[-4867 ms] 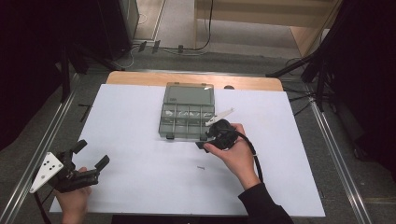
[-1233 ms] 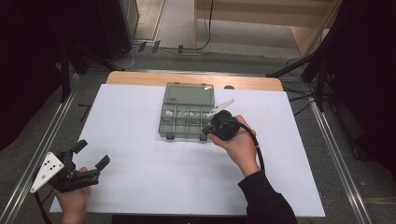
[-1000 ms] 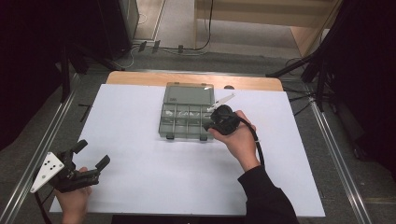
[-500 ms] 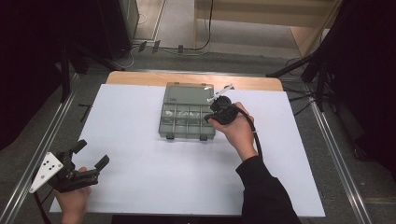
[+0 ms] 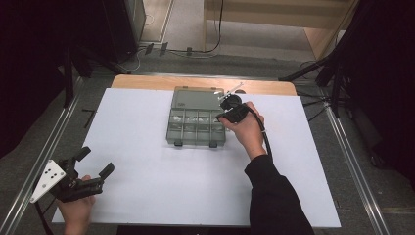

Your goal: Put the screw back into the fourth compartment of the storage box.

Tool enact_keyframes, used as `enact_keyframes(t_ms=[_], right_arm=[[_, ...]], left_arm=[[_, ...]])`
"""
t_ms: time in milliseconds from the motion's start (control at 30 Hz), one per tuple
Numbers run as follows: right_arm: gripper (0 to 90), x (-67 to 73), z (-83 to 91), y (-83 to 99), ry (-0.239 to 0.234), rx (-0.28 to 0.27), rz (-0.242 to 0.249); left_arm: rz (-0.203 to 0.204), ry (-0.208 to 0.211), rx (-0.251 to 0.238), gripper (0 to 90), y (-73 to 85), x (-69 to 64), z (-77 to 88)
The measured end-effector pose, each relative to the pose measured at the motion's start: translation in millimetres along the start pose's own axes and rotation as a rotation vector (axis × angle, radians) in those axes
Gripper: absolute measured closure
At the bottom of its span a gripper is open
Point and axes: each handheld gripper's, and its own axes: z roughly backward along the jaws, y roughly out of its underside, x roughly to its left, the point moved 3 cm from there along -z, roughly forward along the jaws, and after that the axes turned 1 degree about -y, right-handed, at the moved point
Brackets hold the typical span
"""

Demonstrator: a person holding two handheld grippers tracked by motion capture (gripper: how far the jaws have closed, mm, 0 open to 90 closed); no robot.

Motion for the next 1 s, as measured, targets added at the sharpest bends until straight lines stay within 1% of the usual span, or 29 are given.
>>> enact_keyframes(t_ms=[33, 267, 500, 667, 700, 733, 767, 800, 867, 1000], right_arm=[[89.5, -1.4, -2.2, -0.3, -0.002, 0.009, -0.004], [89.5, -3.6, -13.4, -2.3, -0.001, 0.023, -0.006], [89.5, -5.1, -18.3, -2.9, 0.004, 0.039, -0.011], [88.7, -5.4, -19.9, -2.2, 0.000, 0.041, -0.007], [86.7, -5.2, -19.1, -2.4, -0.009, 0.036, -0.011], [77.8, -5.0, -17.6, -3.0, -0.019, 0.026, -0.019], [70.8, -4.6, -16.2, -3.8, -0.026, 0.016, -0.027], [65.9, -4.0, -14.3, -3.8, -0.031, 0.018, -0.035], [57.5, -3.2, -10.7, -3.5, -0.030, 0.012, -0.039], [44.1, -2.0, -2.5, -1.4, -0.048, -0.014, -0.049]], left_arm=[[0.001, 0.001, 0.001, 1.2, 0.1, 0.0, 0.0], [0.000, 0.000, -0.003, 1.2, -0.2, -0.3, 0.1], [-0.002, -0.001, -0.004, 1.2, -0.5, -0.1, 0.6], [-0.003, -0.002, -0.008, 1.2, -0.8, 0.0, 1.0], [-0.006, -0.003, -0.007, 1.2, -0.9, 0.1, 1.3], [-0.006, -0.002, -0.009, 1.2, -1.0, 0.2, 1.4], [-0.004, -0.003, -0.009, 1.2, -0.9, 0.2, 1.4], [-0.004, -0.003, -0.008, 1.2, -0.8, 0.3, 1.3], [-0.004, -0.003, -0.007, 1.2, -0.7, 0.3, 1.2], [-0.005, -0.003, -0.007, 1.2, -0.8, -0.3, 0.9]])
